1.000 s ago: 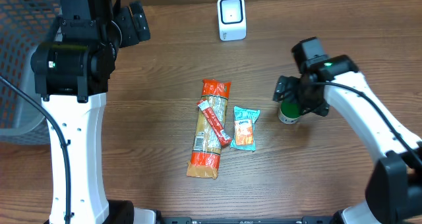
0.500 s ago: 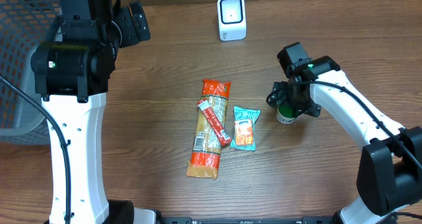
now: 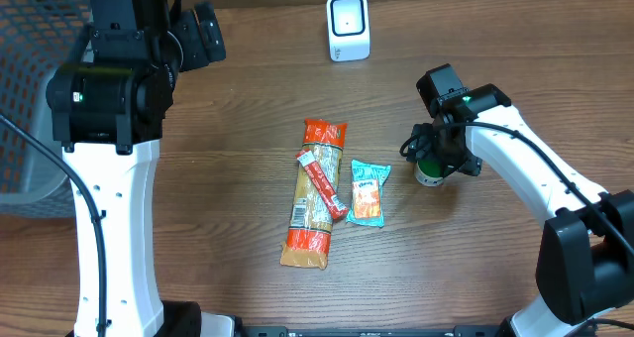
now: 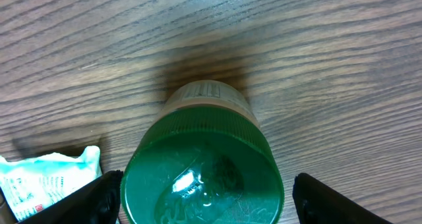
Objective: Scan the item barcode
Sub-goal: 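Lower the right gripper and close it around the green jar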
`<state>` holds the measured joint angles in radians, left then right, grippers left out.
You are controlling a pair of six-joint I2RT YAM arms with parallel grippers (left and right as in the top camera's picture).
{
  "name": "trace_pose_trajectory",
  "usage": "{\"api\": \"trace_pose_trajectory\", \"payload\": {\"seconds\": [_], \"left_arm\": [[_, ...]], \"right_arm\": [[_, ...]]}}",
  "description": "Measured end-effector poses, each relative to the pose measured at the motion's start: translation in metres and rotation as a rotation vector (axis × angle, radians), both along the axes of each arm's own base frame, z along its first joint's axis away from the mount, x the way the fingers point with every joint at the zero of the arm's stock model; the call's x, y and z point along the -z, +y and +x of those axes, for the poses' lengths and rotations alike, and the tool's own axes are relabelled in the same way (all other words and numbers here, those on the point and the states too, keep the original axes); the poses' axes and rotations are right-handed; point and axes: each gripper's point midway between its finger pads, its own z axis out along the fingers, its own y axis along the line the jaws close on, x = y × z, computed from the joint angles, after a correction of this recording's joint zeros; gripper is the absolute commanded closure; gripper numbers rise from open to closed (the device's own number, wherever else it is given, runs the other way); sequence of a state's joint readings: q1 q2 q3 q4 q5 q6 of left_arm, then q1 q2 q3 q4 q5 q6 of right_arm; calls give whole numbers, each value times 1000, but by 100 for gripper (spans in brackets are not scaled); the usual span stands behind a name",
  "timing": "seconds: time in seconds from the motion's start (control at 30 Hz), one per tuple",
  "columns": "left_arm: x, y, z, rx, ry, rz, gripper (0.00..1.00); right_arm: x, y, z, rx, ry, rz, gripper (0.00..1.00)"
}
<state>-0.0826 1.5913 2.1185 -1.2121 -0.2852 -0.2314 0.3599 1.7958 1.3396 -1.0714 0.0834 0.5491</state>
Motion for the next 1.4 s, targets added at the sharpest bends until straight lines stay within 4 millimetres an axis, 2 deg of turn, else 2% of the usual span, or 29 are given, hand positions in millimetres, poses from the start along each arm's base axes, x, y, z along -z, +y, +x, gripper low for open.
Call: {"api": "trace_pose_trajectory", "payload": {"seconds": [0.73,1.0,1.27,1.4], "left_arm": [[0,0,0,0,0,0,0],[0,0,0,0,0,0,0],[0,0,0,0,0,0,0],[0,0,0,0,0,0,0]], "right_arm": [[0,-1,-3,0,13,-6,21],[13,-2,-4,0,4,-4,21],[14,-2,-5,-37,7,-9,30],[14,-2,-5,-90,8,-15,31]]}}
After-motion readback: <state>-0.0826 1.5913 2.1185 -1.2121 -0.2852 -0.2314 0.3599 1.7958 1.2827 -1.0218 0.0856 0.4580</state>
